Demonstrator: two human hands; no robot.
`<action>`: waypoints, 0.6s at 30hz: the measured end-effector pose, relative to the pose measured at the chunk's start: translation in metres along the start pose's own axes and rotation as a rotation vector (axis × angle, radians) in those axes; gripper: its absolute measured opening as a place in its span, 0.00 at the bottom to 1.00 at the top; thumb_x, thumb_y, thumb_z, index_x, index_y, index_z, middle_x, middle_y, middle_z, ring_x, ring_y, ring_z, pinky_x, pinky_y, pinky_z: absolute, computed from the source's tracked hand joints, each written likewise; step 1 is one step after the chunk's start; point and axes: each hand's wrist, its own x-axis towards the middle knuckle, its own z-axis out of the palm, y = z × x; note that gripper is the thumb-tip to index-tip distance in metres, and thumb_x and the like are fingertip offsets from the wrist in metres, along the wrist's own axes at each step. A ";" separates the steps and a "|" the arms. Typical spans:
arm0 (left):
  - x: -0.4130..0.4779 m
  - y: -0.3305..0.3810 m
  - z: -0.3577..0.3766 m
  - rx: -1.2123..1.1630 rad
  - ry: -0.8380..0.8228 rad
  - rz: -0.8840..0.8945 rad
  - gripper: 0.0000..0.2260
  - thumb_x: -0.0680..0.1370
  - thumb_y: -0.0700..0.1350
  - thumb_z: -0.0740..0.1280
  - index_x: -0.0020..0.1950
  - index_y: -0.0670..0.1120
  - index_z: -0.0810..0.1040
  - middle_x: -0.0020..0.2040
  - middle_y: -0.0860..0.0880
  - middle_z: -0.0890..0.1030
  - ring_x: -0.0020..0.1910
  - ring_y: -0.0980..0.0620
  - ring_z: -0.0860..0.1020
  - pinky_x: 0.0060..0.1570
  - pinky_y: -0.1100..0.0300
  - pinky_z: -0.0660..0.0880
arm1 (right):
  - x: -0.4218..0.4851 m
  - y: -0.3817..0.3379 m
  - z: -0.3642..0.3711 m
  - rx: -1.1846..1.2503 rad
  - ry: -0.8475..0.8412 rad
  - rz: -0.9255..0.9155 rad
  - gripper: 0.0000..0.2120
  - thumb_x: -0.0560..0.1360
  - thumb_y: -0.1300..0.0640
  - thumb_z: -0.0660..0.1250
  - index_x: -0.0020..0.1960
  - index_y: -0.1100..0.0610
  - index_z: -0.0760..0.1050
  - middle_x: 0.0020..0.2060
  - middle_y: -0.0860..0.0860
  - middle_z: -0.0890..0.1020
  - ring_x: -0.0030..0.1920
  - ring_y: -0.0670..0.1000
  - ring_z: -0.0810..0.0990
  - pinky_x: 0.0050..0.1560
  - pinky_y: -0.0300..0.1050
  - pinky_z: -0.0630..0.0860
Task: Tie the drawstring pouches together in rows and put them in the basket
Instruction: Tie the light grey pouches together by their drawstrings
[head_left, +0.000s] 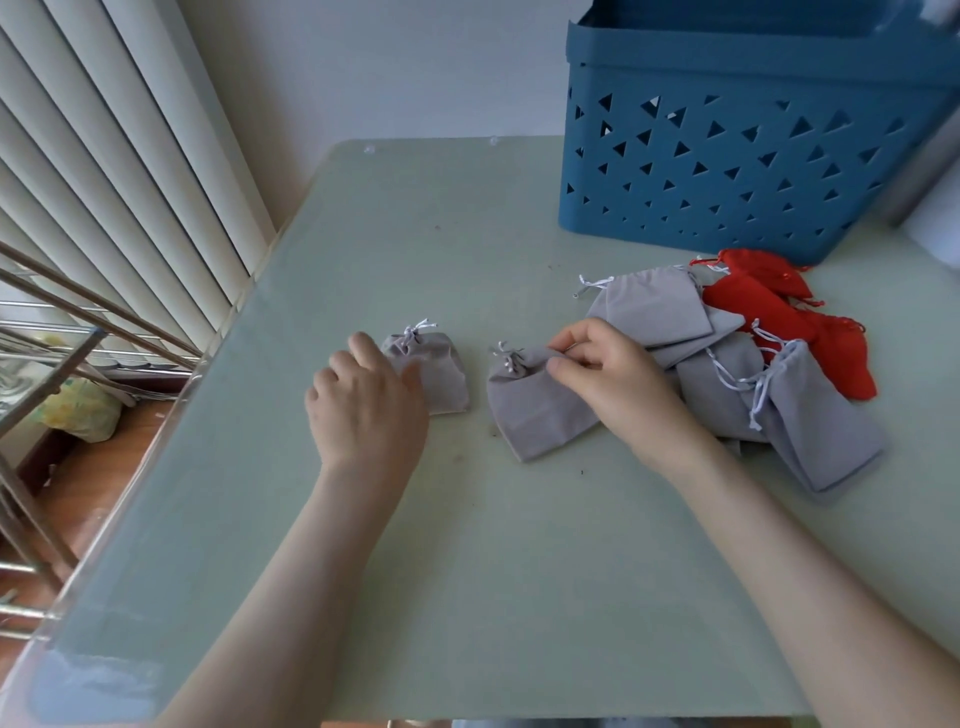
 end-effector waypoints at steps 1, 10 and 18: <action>0.002 0.000 0.000 0.022 -0.056 -0.018 0.17 0.81 0.49 0.60 0.57 0.34 0.69 0.53 0.33 0.76 0.53 0.33 0.75 0.49 0.46 0.69 | 0.000 -0.001 0.000 0.056 0.007 0.017 0.04 0.76 0.58 0.66 0.45 0.51 0.72 0.36 0.43 0.79 0.38 0.42 0.73 0.41 0.37 0.67; 0.005 0.002 0.005 -0.091 -0.060 0.184 0.09 0.77 0.34 0.58 0.57 0.39 0.71 0.54 0.39 0.74 0.54 0.38 0.71 0.50 0.53 0.63 | 0.002 -0.012 0.014 0.233 -0.051 0.024 0.08 0.78 0.62 0.64 0.53 0.52 0.71 0.36 0.43 0.79 0.39 0.45 0.72 0.43 0.40 0.65; 0.006 0.006 0.001 -0.421 -0.116 0.268 0.18 0.75 0.29 0.55 0.64 0.40 0.67 0.59 0.39 0.73 0.57 0.39 0.73 0.50 0.56 0.65 | 0.018 -0.023 0.036 0.189 0.040 -0.006 0.09 0.78 0.63 0.61 0.56 0.54 0.69 0.40 0.47 0.78 0.37 0.45 0.71 0.36 0.32 0.67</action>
